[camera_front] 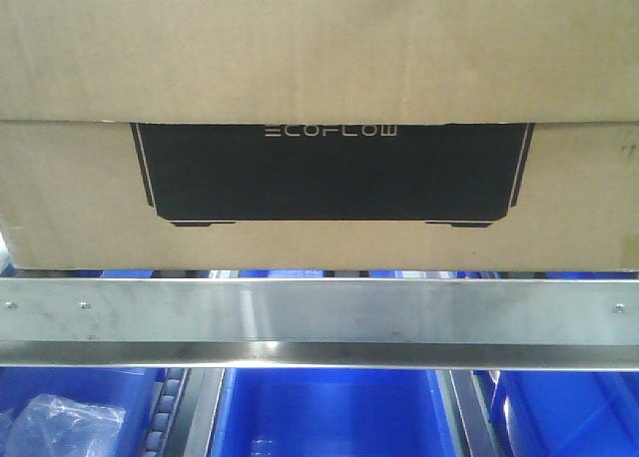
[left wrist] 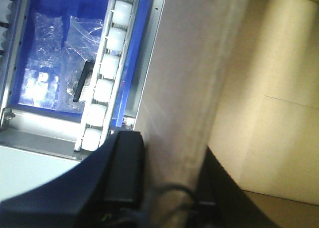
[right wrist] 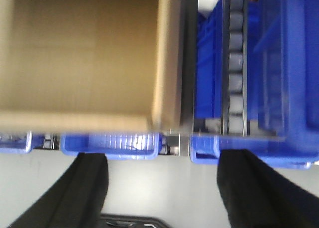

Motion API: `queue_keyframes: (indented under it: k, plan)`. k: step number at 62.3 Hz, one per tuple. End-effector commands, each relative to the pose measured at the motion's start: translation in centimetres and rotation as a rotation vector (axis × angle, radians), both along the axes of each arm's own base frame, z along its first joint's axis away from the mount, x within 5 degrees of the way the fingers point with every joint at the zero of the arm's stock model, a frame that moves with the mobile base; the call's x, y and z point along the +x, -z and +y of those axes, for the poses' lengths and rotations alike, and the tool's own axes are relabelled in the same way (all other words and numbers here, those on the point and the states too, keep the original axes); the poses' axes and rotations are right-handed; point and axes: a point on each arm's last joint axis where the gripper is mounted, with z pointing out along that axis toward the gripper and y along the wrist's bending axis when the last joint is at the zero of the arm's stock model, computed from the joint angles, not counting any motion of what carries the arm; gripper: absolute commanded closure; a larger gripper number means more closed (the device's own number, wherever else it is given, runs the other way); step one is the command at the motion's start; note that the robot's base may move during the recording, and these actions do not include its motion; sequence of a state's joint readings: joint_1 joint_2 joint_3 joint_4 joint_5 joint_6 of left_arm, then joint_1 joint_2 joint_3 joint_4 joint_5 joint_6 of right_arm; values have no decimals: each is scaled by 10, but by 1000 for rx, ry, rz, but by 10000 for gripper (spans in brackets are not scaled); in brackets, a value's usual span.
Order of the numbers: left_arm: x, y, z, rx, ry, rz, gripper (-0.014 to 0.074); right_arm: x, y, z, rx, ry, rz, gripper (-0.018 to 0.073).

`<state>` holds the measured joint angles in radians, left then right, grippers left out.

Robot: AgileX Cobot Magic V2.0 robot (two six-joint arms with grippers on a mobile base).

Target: Grab box from left shelf to table start

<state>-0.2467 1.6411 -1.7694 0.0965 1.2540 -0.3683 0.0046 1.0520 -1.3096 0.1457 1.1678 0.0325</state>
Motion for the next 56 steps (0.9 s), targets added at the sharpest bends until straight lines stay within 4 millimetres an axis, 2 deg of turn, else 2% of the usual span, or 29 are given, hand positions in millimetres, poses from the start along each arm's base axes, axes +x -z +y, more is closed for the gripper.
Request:
queue_keyframes:
  k: [1, 19, 38, 47, 56]
  plan:
    - [-5, -21, 3, -55, -53, -102, 613, 11, -22, -1, 0, 10, -80, -1]
    - [-5, -21, 3, -55, -53, -102, 613, 67, -26, -1, 0, 7, -29, -1]
    - [-5, -21, 3, -55, -53, -102, 613, 120, -7, -3, -21, 19, 15, -1]
    - [-5, -21, 3, -55, -53, -102, 613, 134, 4, -3, -25, 22, 32, -1]
    - [-5, -21, 3, -55, -53, -102, 613, 137, 4, -3, 0, 45, 15, 1]
